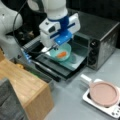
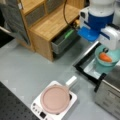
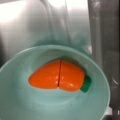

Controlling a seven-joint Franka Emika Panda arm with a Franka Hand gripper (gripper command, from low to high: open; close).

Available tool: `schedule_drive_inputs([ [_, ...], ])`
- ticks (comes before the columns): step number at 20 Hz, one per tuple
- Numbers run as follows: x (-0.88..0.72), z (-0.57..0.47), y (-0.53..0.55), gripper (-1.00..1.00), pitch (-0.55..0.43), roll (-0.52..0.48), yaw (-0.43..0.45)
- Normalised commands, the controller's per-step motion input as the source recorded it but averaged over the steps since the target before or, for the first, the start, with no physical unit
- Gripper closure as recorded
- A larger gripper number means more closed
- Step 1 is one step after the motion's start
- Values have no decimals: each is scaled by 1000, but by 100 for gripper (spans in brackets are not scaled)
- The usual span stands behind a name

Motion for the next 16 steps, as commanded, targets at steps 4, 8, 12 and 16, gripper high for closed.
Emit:
schedule_drive_inputs([
  [4,159,107,-169,-100,206,-194,417],
  [8,111,106,-179,-100,199,-38,316],
  [12,82,61,-215,-100,110,-39,232],
  [16,18,-9,-220,-100,59,-72,167],
])
